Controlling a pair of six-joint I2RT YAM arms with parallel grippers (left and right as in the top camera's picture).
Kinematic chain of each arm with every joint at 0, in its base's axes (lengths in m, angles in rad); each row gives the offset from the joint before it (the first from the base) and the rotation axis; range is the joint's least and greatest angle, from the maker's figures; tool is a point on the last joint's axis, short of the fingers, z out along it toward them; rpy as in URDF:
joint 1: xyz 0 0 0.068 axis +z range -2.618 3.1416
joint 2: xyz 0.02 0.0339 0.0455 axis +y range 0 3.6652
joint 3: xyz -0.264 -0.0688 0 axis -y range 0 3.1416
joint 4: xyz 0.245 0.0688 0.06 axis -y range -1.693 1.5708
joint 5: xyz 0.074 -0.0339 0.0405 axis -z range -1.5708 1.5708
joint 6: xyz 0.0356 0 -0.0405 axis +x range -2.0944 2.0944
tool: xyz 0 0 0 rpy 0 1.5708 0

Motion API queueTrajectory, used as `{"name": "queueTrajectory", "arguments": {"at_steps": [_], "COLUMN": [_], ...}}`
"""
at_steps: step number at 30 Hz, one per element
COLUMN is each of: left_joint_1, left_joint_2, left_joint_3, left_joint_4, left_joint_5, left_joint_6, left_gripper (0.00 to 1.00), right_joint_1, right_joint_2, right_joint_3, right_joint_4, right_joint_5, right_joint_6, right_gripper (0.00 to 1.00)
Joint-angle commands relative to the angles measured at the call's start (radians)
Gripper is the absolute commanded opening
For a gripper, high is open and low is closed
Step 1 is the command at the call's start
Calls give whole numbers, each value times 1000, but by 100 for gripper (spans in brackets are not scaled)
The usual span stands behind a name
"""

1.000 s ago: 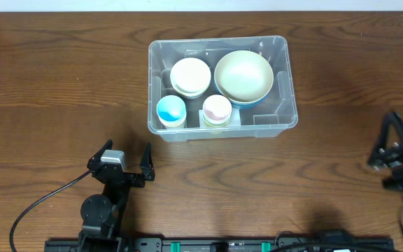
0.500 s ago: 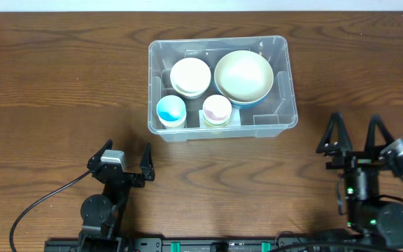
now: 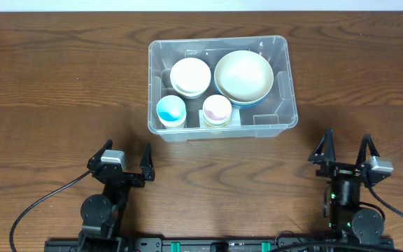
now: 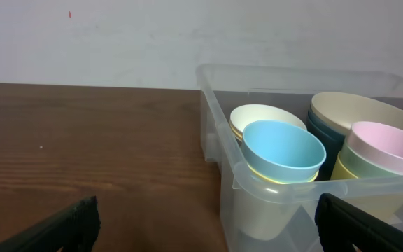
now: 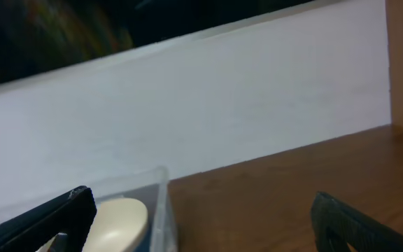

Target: Pack container

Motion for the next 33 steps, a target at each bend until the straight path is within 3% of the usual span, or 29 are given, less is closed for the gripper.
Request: {"name": "queueTrajectory", "arguments": {"at_steps": [1,15,33], "left_joint_1": [4,4,4], "left_joint_2": [-6,-6,-6], "left_joint_3": [-16,-16,-16], "left_joint_4": [-36,-36,-37], "left_joint_5": [11,11,11], "left_joint_6": [6,6,6], "left_gripper": [98,98,98], "right_joint_1": [-7,-7,-7], "right_joint_2": [-11,-11,-11], "right_joint_3": [-29,-56,-56], "right_joint_4": [2,-204,-201], "right_joint_5": [-18,-49,-55], "right_joint_6": [-96,-95,-154], "right_gripper": [99,99,99]}}
